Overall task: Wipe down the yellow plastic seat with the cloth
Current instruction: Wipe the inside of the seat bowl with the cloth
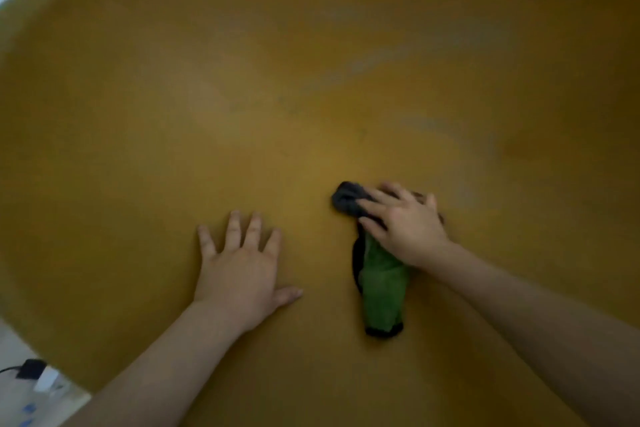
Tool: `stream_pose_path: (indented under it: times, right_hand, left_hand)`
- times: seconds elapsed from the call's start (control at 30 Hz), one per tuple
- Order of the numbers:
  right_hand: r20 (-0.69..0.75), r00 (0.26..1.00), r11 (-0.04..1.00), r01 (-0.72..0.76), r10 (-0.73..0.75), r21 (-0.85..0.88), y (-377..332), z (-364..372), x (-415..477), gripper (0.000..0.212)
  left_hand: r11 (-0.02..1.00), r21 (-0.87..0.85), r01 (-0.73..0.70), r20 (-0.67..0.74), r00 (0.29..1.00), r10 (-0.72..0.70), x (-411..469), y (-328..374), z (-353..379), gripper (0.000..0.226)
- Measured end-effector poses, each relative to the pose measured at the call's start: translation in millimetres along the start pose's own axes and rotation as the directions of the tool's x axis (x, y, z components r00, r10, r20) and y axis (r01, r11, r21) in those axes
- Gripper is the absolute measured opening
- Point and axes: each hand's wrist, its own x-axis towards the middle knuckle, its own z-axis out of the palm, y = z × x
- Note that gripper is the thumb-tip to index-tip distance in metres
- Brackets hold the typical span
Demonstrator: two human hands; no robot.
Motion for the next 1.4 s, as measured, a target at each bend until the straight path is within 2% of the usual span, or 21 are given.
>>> stream_pose_path:
  times: [0.07,0.17,0.23,0.33,0.43,0.47,0.53,0.6,0.67,0.73,0.83,0.93,1.0,1.07,1.13,1.17,1.2,1.23,1.3,1.33,1.4]
  right_hand:
    - [-0.05,0.934,0.936,-0.353,0.353,0.018,58,-9,-6,0.044]
    - [-0.046,0.815,0.813,-0.57,0.578,0.119,51,-4,-1,0.056]
    - [-0.006,0.844,0.836,-0.531,0.537,0.142,1,7,11,0.059]
    - [-0.007,0.979,0.976,-0.204,0.205,0.073,-51,20,19,0.054]
    - [-0.045,0.999,0.999,-0.025,0.023,-0.035,-11,14,20,0.047]
    - [-0.076,0.996,0.994,-0.06,0.053,-0.087,14,12,17,0.046]
    - [-0.122,0.949,0.948,-0.303,0.29,-0.095,67,1,2,0.047]
    - [-0.177,0.821,0.833,-0.553,0.542,-0.016,92,-5,-13,0.047]
    - [-0.163,0.723,0.738,-0.672,0.671,0.061,70,3,-15,0.048]
    - [-0.097,0.783,0.788,-0.603,0.615,0.124,19,16,-14,0.049]
    - [0.007,0.959,0.95,-0.283,0.284,0.134,-50,24,-27,0.046]
    - [0.139,0.969,0.976,-0.212,0.205,0.042,-31,10,-66,0.044]
    - [0.169,0.908,0.923,-0.382,0.384,-0.045,21,-9,-110,0.042]
    - [0.096,0.761,0.765,-0.626,0.642,-0.152,77,-34,-155,0.041]
    - [-0.021,0.637,0.613,-0.751,0.771,-0.246,103,-46,-171,0.043]
    - [-0.04,0.61,0.584,-0.773,0.791,-0.248,99,-43,-165,0.046]
    - [-0.027,0.616,0.596,-0.771,0.787,-0.222,86,-35,-153,0.049]
    - [0.003,0.674,0.662,-0.726,0.739,-0.186,66,-23,-139,0.051]
    - [0.105,0.855,0.86,-0.494,0.508,-0.129,18,-4,-124,0.051]
    - [0.166,0.907,0.921,-0.374,0.388,-0.109,1,1,-128,0.05]
    - [0.194,0.94,0.954,-0.248,0.279,-0.17,12,-12,-149,0.046]
  left_hand:
    - [1.0,-0.007,-0.02,0.015,1.0,0.02,3,8,0,0.095]
    - [0.999,-0.032,-0.029,-0.015,0.999,0.029,12,13,-1,0.089]
    - [0.997,-0.064,-0.047,-0.071,0.997,0.042,21,14,-4,0.081]
    - [0.989,-0.128,-0.081,-0.114,0.991,0.066,40,19,-11,0.078]
    - [0.983,-0.1,-0.152,-0.066,0.987,0.146,52,24,-16,0.077]
    - [0.982,-0.073,-0.173,-0.039,0.985,0.17,54,24,-15,0.074]
    - [0.978,-0.008,-0.208,-0.02,0.978,0.208,54,22,-14,0.072]
    - [0.974,0.009,-0.224,-0.039,0.974,0.224,52,20,-11,0.07]
    - [0.972,0.01,-0.234,-0.05,0.971,0.234,50,22,-11,0.068]
    - [0.969,0.001,-0.246,-0.037,0.969,0.246,54,32,-14,0.065]
    - [0.946,-0.066,-0.317,-0.064,0.948,0.313,64,54,-25,0.045]
    - [0.884,-0.092,-0.458,-0.108,0.887,0.448,68,77,-29,0.033]
    - [0.833,-0.069,-0.549,-0.058,0.836,0.546,58,91,-25,0.04]
    - [0.789,-0.012,-0.614,-0.026,0.789,0.614,44,100,-17,0.05]
    - [0.774,0.025,-0.633,-0.016,0.774,0.634,34,107,-10,0.054]
    - [0.777,0.028,-0.629,-0.028,0.777,0.629,30,109,-9,0.056]
    - [0.786,0.009,-0.619,-0.056,0.784,0.618,28,111,-9,0.057]
    - [0.788,-0.038,-0.615,-0.094,0.787,0.61,26,114,-10,0.058]
    - [0.732,-0.183,-0.656,-0.182,0.755,0.63,24,125,-11,0.058]
    - [0.683,-0.237,-0.691,-0.22,0.723,0.655,21,134,-12,0.058]
    - [0.601,-0.269,-0.752,-0.247,0.658,0.712,14,155,-12,0.061]
